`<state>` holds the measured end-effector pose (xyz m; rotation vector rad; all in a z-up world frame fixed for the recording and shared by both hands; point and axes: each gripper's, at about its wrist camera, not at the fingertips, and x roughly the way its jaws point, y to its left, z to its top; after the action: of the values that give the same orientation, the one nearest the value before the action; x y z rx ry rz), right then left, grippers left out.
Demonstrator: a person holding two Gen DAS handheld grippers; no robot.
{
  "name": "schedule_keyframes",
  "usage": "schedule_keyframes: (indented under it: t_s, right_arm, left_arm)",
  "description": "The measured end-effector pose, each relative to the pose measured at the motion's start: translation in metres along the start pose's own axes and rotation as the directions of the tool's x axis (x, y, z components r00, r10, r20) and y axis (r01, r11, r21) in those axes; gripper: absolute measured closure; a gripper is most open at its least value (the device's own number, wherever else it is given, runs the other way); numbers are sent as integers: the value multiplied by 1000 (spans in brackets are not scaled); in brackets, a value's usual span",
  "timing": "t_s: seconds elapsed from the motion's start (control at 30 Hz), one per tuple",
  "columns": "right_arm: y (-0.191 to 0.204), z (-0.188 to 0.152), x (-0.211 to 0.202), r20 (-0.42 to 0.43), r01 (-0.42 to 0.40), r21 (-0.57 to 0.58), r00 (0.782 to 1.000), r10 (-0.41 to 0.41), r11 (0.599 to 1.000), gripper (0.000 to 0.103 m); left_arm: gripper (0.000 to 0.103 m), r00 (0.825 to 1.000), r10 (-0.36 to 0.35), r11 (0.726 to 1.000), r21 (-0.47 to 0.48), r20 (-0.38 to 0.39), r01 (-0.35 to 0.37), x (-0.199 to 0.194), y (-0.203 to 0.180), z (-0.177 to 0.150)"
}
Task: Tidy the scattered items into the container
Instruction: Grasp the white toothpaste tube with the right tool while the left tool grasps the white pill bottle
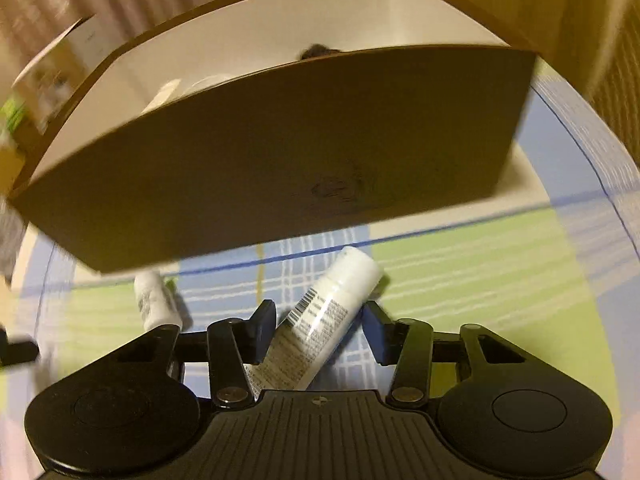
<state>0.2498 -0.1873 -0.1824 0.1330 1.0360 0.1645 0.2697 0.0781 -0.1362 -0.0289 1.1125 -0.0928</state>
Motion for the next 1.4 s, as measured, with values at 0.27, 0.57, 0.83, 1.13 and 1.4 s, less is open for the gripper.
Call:
schedule_keyframes:
  t_s: [0.27, 0.57, 0.83, 1.13, 1.4]
  right_arm:
    - [-29, -12, -15, -81, -87, -150, 994, 75, 985, 55]
    - [-13, -37, -22, -15, -5, -378, 1000, -1, 926, 58]
    - [-66, -33, -32, -7, 24, -300, 1000, -27, 954, 67]
    - [-71, -38, -39, 23, 22, -312, 1000, -16, 950, 67]
    - [-72, -39, -36, 33, 14, -327, 999, -3, 945, 67]
  left_arm:
    - [10, 999, -51, 999, 12, -8, 51, 6, -18, -2]
    - [10, 993, -118, 993, 22, -1, 118, 17, -58, 10]
    - [18, 992, -130, 992, 8, 5, 130, 34, -82, 18]
    - [37, 997, -81, 996, 22, -1, 81, 63, -103, 27]
    - [81, 998, -59, 994, 97, -10, 59, 74, -104, 13]
